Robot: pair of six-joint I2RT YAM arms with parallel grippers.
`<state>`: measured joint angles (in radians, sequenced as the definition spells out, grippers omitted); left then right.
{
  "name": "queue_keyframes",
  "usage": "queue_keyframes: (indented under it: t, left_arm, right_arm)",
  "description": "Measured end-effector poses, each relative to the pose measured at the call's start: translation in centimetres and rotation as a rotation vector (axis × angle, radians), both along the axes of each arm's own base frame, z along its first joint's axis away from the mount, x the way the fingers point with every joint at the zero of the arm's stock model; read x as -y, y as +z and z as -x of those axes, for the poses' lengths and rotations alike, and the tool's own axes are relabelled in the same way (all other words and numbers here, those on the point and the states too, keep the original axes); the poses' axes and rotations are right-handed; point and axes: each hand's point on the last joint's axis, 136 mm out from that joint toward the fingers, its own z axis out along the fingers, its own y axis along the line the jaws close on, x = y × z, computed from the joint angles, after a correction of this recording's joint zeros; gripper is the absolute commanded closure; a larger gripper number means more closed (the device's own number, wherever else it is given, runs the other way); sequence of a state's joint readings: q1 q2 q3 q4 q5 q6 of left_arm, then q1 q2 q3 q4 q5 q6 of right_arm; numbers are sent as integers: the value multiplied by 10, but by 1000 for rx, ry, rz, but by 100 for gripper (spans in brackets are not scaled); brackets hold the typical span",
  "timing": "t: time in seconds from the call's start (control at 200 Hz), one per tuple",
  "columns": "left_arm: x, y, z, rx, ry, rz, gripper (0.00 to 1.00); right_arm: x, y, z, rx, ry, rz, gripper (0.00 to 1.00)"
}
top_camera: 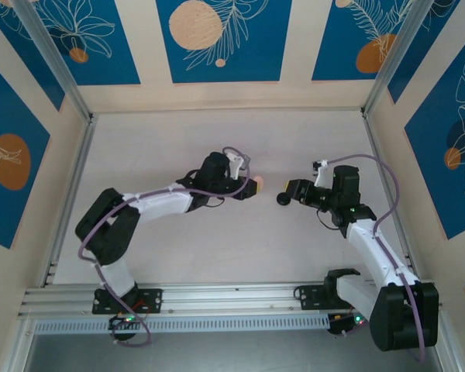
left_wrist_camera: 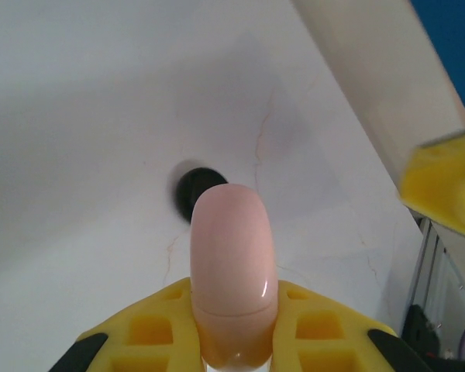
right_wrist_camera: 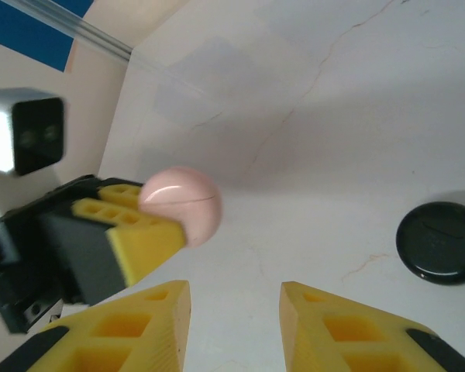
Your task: Insert wireless bluetooth earbuds into charging case
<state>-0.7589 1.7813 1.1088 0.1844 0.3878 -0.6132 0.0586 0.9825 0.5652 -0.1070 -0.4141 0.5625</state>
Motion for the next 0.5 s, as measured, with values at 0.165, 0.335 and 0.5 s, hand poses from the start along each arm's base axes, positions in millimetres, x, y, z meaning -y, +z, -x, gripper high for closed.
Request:
queue_keyframes:
  t: [0.165, 0.335, 0.5]
  left_arm:
    - [16, -31, -9, -167, 30, -26, 98]
    - [25, -61, -9, -297, 48, -61, 97]
    - [31, -69, -9, -357, 53, -60, 96]
  right_arm:
    - [3, -8, 6, -26, -12, -3, 64]
    - [5, -13, 12, -37, -15, -7, 64]
    - [7, -18, 16, -49, -21, -9, 64]
